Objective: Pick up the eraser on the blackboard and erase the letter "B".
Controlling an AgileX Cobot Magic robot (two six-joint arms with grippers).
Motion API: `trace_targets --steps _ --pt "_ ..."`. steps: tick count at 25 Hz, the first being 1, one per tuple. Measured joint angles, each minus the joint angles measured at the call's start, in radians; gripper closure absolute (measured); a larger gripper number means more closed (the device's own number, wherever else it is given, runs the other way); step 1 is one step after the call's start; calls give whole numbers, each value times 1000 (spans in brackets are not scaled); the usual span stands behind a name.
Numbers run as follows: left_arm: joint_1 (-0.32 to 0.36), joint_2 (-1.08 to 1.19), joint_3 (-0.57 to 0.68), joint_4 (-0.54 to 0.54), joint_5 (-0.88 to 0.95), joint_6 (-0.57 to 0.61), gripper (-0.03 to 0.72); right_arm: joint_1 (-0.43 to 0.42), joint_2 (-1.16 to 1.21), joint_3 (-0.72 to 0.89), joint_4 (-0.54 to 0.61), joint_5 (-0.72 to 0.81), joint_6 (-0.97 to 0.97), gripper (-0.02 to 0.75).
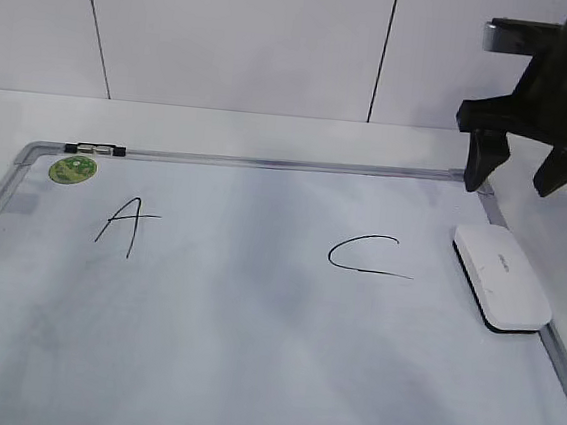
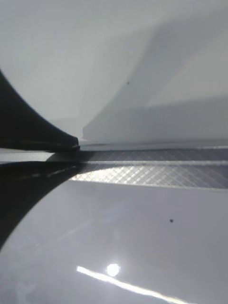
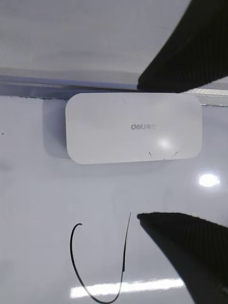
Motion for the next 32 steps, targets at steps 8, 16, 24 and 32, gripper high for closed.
trace_targets --steps 8,16,24,32 --pt "0 0 0 0 0 0 641 0 -38 0 39 2 -9 150" --pt "0 2 -62 -2 18 2 475 0 -52 0 43 3 -16 153" --pt "0 2 -152 -2 21 -6 449 0 -75 0 44 5 -18 152" --pt "0 -117 -152 28 31 -9 449 0 -171 0 45 7 -20 239"
